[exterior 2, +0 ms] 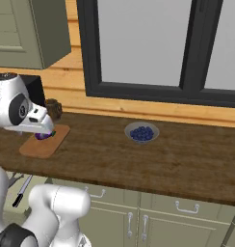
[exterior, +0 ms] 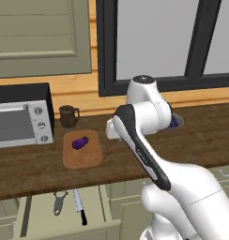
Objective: Place the appropriate cutting tool for cutting the eggplant skin on the cutting board.
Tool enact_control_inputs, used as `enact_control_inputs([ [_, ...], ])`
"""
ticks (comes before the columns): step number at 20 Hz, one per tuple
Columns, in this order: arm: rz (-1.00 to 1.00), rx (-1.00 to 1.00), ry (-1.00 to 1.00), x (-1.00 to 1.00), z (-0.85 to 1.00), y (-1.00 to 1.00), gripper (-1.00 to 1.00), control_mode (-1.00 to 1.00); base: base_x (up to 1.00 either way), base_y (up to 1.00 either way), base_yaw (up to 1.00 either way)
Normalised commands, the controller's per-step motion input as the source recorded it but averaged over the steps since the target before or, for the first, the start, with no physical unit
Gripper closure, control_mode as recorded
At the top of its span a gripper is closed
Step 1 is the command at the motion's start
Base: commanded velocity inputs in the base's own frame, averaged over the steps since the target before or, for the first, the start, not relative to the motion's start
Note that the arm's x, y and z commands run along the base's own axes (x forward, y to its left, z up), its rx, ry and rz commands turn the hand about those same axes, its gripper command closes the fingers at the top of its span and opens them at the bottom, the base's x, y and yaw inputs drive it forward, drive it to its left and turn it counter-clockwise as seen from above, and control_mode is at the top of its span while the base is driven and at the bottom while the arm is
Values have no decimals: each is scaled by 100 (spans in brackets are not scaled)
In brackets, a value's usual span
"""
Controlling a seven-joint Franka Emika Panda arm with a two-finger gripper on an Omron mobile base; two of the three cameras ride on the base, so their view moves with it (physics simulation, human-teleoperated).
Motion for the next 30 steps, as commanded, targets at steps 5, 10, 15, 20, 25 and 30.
enact_control_inputs([
  [5, 0, 0, 5, -40, -74, 100, -100, -100, 0, 0, 0],
  [10, 0, -1, 8, -39, -72, 100, -100, -100, 0, 0, 0],
  [15, 0, -1, 3, -15, -70, 84, -100, -100, 0, 0, 0],
  [20, 0, 0, 5, 0, -51, 12, -100, -100, 0, 0, 0],
  [25, 0, 0, 5, 7, -74, 16, -100, -100, 0, 0, 0],
  [30, 0, 0, 7, 9, -67, 11, -100, -100, 0, 0, 0],
])
